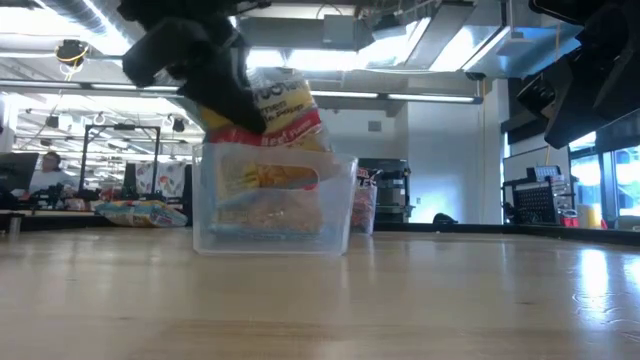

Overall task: Sort Maruchan noodles
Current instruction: Put the bottom blue noodle pack into the bottom transparent bin

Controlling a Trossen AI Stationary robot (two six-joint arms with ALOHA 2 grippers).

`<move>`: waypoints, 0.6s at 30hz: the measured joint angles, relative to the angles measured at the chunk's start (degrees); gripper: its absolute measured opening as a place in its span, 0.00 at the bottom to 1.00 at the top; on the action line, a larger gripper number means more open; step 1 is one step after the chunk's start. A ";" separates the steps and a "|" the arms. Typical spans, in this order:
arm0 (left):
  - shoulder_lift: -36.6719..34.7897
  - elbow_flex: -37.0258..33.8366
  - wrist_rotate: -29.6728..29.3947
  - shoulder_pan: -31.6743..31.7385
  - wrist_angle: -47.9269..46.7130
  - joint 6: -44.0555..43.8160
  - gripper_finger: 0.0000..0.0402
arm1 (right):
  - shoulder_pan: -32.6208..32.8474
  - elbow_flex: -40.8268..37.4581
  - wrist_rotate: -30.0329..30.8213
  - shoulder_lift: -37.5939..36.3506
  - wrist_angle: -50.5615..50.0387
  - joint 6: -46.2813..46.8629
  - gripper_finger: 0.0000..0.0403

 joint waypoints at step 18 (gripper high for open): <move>-5.40 -0.11 2.80 -0.50 -5.39 -1.70 0.15 | 0.00 0.02 0.87 0.01 0.15 0.02 0.35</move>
